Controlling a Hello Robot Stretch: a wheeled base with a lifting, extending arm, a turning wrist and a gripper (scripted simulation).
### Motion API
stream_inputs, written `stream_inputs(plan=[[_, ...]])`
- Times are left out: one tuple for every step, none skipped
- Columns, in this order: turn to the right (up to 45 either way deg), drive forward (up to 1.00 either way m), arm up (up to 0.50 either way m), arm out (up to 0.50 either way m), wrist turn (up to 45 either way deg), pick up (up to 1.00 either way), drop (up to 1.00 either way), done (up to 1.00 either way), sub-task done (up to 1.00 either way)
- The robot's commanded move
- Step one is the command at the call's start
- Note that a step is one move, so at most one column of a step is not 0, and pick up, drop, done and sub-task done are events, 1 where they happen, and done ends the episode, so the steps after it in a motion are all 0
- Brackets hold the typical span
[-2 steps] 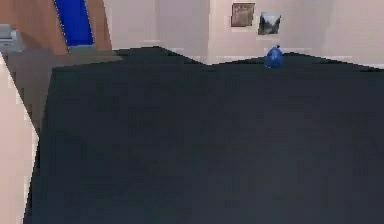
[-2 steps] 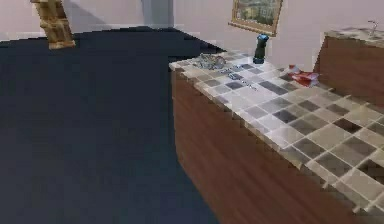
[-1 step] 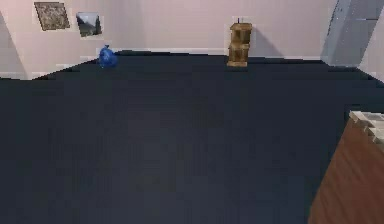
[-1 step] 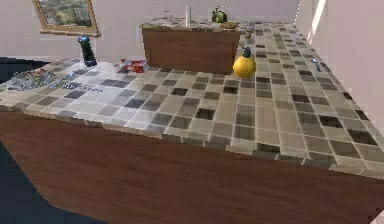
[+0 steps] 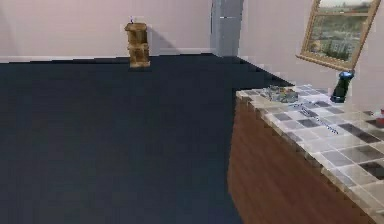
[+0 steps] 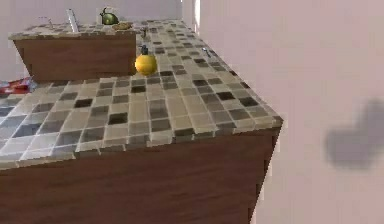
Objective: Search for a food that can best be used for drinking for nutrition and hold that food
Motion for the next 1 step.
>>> stream_inputs(plan=[[0.0, 0.3, 0.0, 0.0, 0.0, 0.0, 0.0, 0.0, 0.0]])
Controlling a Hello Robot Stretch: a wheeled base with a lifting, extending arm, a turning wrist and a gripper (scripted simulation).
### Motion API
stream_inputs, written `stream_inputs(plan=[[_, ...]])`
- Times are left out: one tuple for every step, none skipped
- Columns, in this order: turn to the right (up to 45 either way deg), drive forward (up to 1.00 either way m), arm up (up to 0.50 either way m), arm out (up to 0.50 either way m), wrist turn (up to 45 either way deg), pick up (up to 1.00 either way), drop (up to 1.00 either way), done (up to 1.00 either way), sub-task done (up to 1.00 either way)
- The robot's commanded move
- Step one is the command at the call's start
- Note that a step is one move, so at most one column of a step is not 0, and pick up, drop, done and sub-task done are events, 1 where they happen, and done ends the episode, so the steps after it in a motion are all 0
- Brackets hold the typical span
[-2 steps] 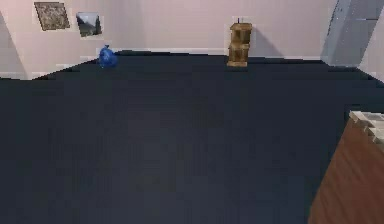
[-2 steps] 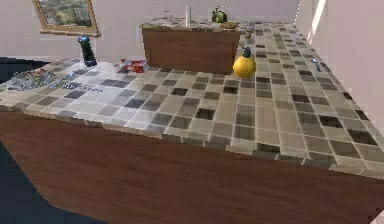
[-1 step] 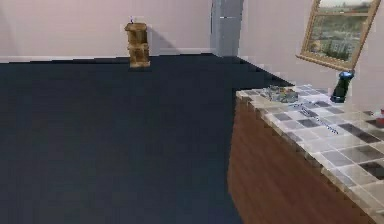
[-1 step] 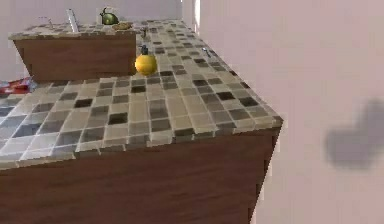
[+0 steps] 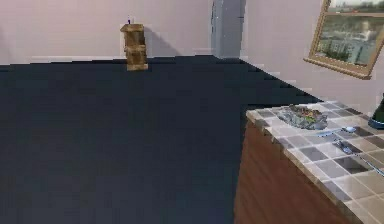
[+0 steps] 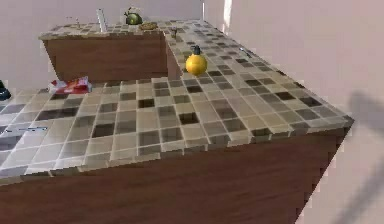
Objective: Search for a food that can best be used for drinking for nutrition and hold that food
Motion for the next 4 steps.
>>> stream_inputs(plan=[[-27.0, 0.0, 0.0, 0.0, 0.0, 0.0, 0.0, 0.0, 0.0], [30.0, 0.0, 0.0, 0.0, 0.0, 0.0, 0.0, 0.0, 0.0], [0.0, 1.0, 0.0, 0.0, 0.0, 0.0, 0.0, 0.0, 0.0], [12.0, 0.0, 0.0, 0.0, 0.0, 0.0, 0.0, 0.0, 0.0]])
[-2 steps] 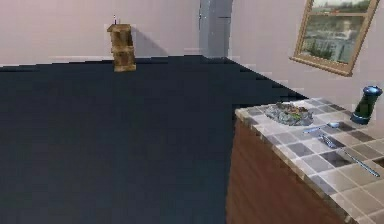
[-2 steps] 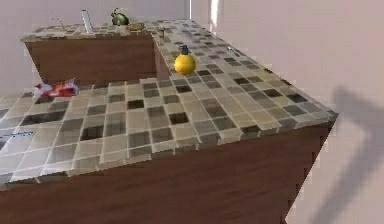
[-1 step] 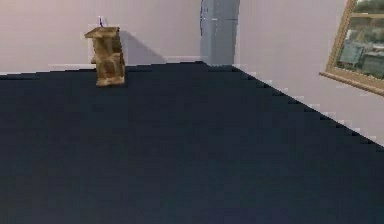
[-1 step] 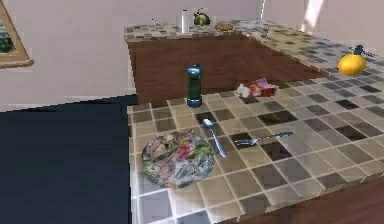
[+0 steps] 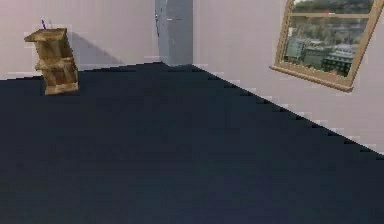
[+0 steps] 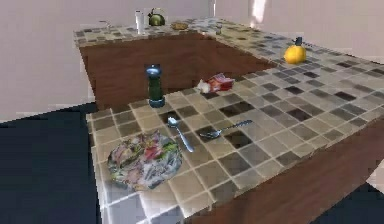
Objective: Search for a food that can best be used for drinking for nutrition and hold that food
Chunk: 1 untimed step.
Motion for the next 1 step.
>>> stream_inputs(plan=[[0.0, 0.1, 0.0, 0.0, 0.0, 0.0, 0.0, 0.0, 0.0]])
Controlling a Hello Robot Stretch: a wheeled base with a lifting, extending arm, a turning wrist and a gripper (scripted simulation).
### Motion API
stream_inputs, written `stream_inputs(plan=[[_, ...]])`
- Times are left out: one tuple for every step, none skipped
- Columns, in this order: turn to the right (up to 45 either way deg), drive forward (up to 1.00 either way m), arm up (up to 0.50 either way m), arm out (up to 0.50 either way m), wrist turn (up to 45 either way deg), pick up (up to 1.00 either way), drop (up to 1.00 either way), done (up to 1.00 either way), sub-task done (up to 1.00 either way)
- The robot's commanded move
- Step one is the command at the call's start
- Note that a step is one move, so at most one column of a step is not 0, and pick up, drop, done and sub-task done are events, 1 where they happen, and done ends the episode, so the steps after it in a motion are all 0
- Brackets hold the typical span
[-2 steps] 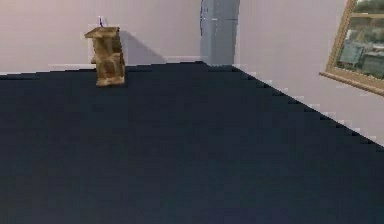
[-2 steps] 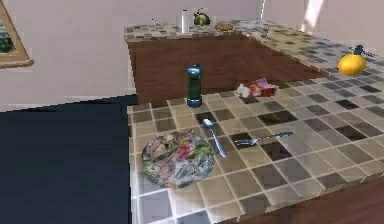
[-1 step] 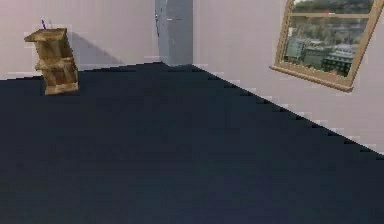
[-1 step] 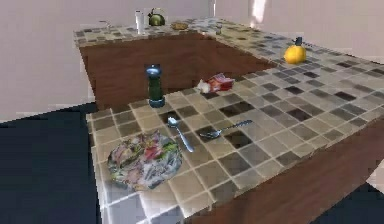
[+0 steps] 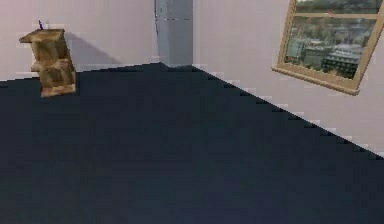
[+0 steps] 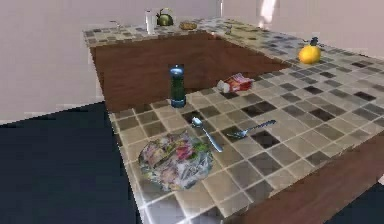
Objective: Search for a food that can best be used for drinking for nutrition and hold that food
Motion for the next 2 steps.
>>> stream_inputs(plan=[[15.0, 0.0, 0.0, 0.0, 0.0, 0.0, 0.0, 0.0, 0.0], [0.0, 0.15, 0.0, 0.0, 0.0, 0.0, 0.0, 0.0, 0.0]])
